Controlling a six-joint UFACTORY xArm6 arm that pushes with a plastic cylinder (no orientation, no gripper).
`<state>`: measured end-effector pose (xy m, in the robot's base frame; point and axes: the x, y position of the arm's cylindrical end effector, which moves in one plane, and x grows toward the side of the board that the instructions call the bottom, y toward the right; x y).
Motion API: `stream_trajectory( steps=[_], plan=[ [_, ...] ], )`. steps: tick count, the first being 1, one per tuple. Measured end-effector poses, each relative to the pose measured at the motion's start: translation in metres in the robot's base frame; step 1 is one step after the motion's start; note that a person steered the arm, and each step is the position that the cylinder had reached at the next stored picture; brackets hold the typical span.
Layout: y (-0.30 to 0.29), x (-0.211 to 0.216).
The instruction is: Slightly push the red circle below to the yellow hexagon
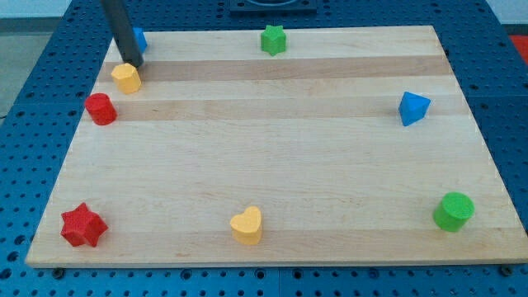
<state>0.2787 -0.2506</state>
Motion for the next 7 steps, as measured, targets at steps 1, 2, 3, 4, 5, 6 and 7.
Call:
stream_trajectory(
  steps=[1,2,3,4,5,6,7],
  plan=[
    [0.001,0.017],
    [0.003,0.024],
    [0.003,0.024],
    [-0.026,0.014],
    [-0.054,0.018],
    [-0.053,0.051],
    [-0.054,0.092]
  ],
)
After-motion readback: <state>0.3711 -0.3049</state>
